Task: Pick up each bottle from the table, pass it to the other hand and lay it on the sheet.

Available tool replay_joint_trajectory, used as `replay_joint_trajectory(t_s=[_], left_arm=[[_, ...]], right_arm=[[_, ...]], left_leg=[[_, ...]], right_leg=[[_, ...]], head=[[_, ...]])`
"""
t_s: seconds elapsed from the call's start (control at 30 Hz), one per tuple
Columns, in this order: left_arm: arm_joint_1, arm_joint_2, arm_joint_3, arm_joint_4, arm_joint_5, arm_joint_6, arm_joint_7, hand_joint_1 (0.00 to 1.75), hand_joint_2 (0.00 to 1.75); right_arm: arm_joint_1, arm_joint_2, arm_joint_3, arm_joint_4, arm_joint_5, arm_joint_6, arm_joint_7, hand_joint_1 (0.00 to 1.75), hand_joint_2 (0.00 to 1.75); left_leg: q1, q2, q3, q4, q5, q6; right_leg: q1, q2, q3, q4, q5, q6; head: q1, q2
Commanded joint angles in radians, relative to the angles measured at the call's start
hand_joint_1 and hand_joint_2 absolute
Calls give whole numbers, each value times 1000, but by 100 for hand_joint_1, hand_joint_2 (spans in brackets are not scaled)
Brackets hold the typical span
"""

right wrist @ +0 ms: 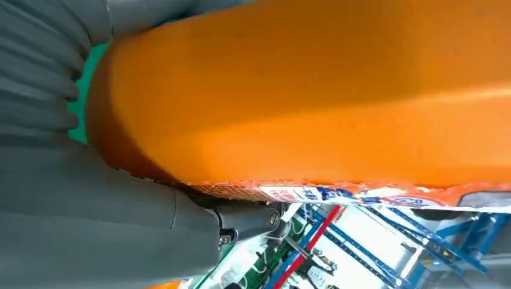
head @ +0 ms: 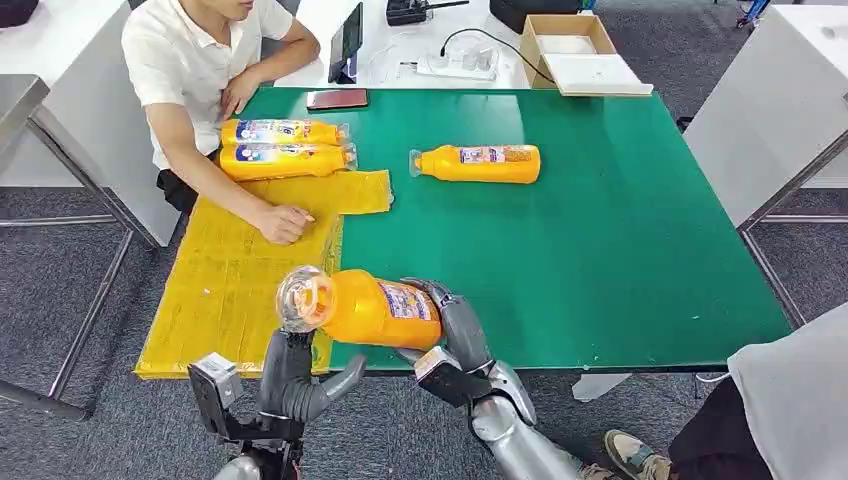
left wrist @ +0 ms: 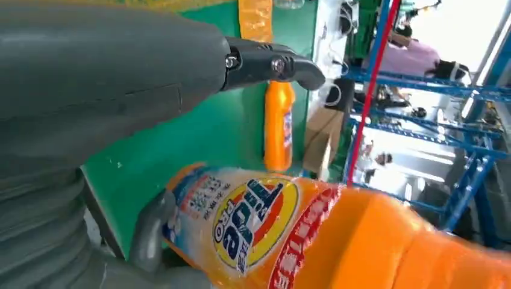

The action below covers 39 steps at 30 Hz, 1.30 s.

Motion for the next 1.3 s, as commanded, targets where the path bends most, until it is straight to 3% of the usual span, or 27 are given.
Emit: replay_joint_trajectory(t_s=[0.03,0.23,0.47,0.73,0.77,0.87,0.9,0.93,1.3], left_arm=[[3,18,-10,-46,109,-82,-12,0,175],[-8,0,-17,-38,195,-180,-4,0,175],[-11,11,-31,-16,209,-209,21,0,175],[-18,15,-46,7,167,-174,31,0,175],[-19,13,-45,11,167,-164,40,0,175],[-25,24,-55,43,120,-115,70,0,175],[-31,23,-50,69,114,-96,89,24,175],[-37,22,-48,84,110,-87,98,175,175],[-69,7,-34,146,97,-74,101,175,175]], right_arm=[[-61,32,141,145,56,20,9,175,175],[-82,99,246,312,79,21,-1,175,175],[-119,113,228,365,57,-36,38,175,175],[-125,121,191,371,-1,18,71,175,175],[-132,115,222,375,66,-61,99,175,175],[-138,101,264,373,148,-138,126,175,175],[-136,102,276,368,164,-143,129,175,175],[-134,103,284,362,178,-154,134,175,175],[-115,115,349,334,233,-160,145,175,175]], left_leg=[[1,3,3,0,-1,-2],[1,3,4,-1,-1,-2],[1,1,3,0,-1,-2],[1,0,4,-1,-1,-2],[1,0,3,-1,-1,-2],[0,0,3,-1,0,-2],[1,0,2,-1,0,-2],[1,0,4,-2,0,-2],[0,0,2,-1,0,-1]], right_leg=[[1,1,2,0,-1,-2],[1,1,3,-1,-1,-3],[1,-1,3,0,-1,-2],[1,-2,4,-1,-1,-3],[1,-1,3,0,-1,-2],[0,-1,2,0,-1,-2],[1,-1,2,-1,-1,-2],[1,-2,3,-1,-1,-2],[0,-1,1,0,-1,-2]], head=[[0,0],[0,0],[0,0],[0,0],[0,0],[0,0],[0,0],[0,0],[0,0]])
